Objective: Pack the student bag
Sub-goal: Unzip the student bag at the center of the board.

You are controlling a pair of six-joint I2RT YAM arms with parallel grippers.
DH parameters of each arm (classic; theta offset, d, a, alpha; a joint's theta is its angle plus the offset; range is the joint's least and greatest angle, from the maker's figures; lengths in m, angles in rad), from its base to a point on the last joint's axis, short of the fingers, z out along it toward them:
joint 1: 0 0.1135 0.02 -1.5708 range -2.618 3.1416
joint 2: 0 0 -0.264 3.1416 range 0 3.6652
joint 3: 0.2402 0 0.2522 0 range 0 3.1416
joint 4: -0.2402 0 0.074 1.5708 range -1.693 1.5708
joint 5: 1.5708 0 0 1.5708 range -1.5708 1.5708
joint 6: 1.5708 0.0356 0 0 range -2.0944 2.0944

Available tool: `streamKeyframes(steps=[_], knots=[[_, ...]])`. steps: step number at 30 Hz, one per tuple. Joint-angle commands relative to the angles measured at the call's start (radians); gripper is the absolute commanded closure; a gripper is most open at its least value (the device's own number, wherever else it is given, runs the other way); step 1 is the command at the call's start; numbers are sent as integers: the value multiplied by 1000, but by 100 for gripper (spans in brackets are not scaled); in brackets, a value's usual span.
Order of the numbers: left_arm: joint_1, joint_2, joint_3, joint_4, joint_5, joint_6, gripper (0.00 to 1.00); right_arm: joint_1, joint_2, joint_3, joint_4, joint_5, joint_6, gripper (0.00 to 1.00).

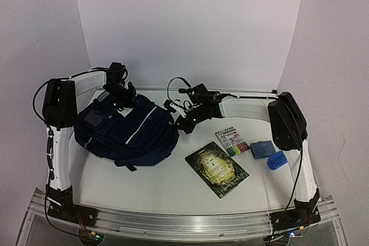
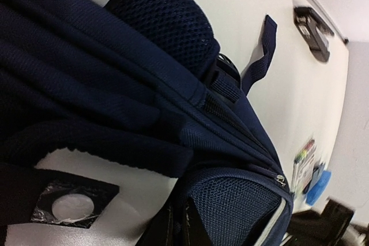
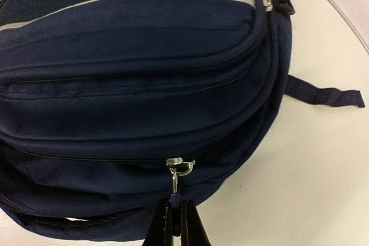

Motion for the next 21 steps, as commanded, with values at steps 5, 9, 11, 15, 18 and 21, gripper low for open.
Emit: streamKeyframes(steps=[5, 9, 11, 15, 18, 21], knots=[[81, -84, -66, 110, -202, -319, 100, 106, -110, -88, 3, -25, 93, 100], [108, -140, -131, 109, -269, -390, 100, 112, -103, -101, 6, -23, 128, 100], [125, -172, -162, 108, -292, -406, 100, 99, -87, -84, 6, 0, 117, 100], [127, -199, -153, 129, -209, -282, 84, 58, -44, 8, 4, 19, 117, 100], [103, -208, -106, 94, -139, -158, 55, 44, -20, 68, 5, 36, 90, 100], [64, -197, -35, 3, -111, -34, 39, 43, -11, 95, 6, 43, 62, 100]])
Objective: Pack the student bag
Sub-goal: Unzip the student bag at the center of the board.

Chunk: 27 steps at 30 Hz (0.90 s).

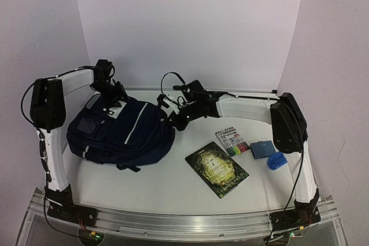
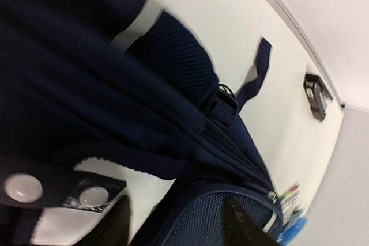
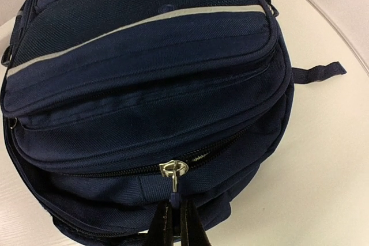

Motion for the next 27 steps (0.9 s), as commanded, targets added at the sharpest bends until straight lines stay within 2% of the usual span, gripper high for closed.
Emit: streamKeyframes(steps=[1, 5, 9, 14, 17, 22, 24, 27], knots=[[-38, -47, 126, -76, -11, 196, 37, -18, 19, 73, -25, 16, -40, 100], [-118, -2, 209, -168, -43, 270, 32, -18, 16, 72, -25, 19, -42, 100], [-191, 44, 250, -191, -22, 286, 32, -17, 10, 69, -22, 19, -37, 100], [-257, 59, 248, -212, 9, 317, 37, -17, 6, 66, -4, 34, -33, 100], [-289, 50, 205, -234, -23, 329, 41, -18, 7, 69, 5, 38, -29, 100], [-314, 26, 128, -230, -70, 327, 41, -18, 8, 73, 16, 40, -28, 100], [-331, 44, 146, -253, -111, 341, 42, -17, 9, 76, 17, 39, -28, 100], [-346, 92, 198, -318, -178, 339, 48, -16, 9, 79, 19, 35, -27, 100]])
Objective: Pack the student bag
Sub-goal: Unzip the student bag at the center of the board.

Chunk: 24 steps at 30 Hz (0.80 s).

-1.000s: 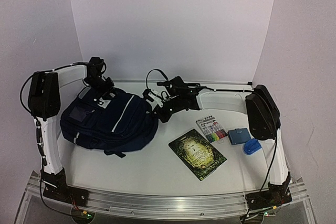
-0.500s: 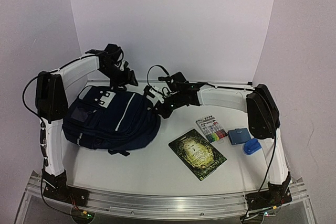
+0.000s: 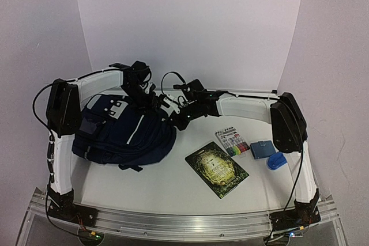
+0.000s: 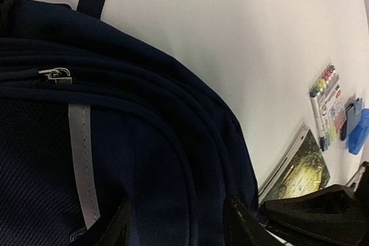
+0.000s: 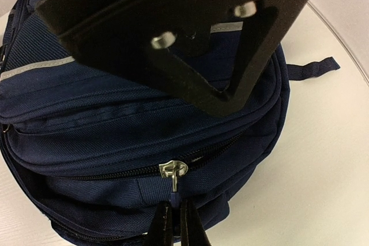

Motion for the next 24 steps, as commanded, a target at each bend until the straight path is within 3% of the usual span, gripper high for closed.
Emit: streamKeyframes(steps=[1, 3, 8, 9, 24], knots=[[-18, 48, 66, -129, -143, 16, 53, -7, 2, 58, 46, 15, 3, 100], [-18, 65, 91, -138, -184, 7, 61, -5, 1, 53, 47, 12, 3, 100], [-15, 124, 187, -176, -227, -21, 96, 7, -15, 24, 46, 5, 7, 100], [-12, 132, 205, -179, -226, -31, 99, 11, -19, 16, 46, 2, 10, 100], [154, 98, 219, 62, 1, -319, 100, 151, -104, -187, 74, -41, 68, 100]])
